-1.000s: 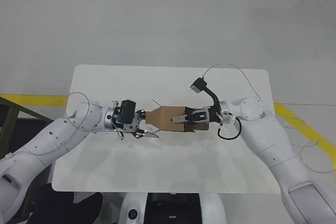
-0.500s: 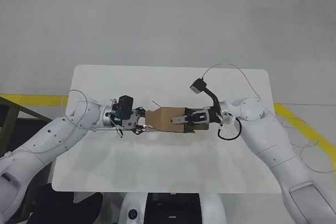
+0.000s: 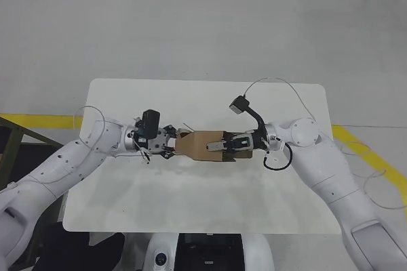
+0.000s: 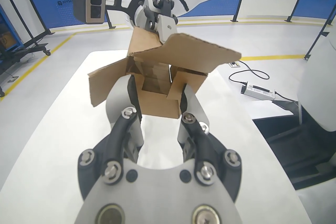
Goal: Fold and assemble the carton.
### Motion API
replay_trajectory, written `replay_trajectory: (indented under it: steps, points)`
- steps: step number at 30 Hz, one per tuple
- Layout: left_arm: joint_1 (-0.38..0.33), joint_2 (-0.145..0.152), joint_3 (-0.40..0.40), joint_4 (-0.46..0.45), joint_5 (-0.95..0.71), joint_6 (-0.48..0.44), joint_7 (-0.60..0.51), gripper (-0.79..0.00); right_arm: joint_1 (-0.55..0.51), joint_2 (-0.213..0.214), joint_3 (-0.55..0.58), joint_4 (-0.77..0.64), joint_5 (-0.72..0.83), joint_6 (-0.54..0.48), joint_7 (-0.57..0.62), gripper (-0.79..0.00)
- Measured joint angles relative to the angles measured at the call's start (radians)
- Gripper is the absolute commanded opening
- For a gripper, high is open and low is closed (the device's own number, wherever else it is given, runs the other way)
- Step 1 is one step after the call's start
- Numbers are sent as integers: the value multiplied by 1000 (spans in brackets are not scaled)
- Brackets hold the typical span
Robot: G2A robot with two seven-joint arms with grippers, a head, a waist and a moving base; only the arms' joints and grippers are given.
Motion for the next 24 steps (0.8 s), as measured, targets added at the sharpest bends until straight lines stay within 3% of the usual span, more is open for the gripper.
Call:
replay_trajectory:
  steps: [24]
  points:
    - [85,-2,-98,-82,84,54,-39,-465,8,4,-19,3,12,-11,-11,-785]
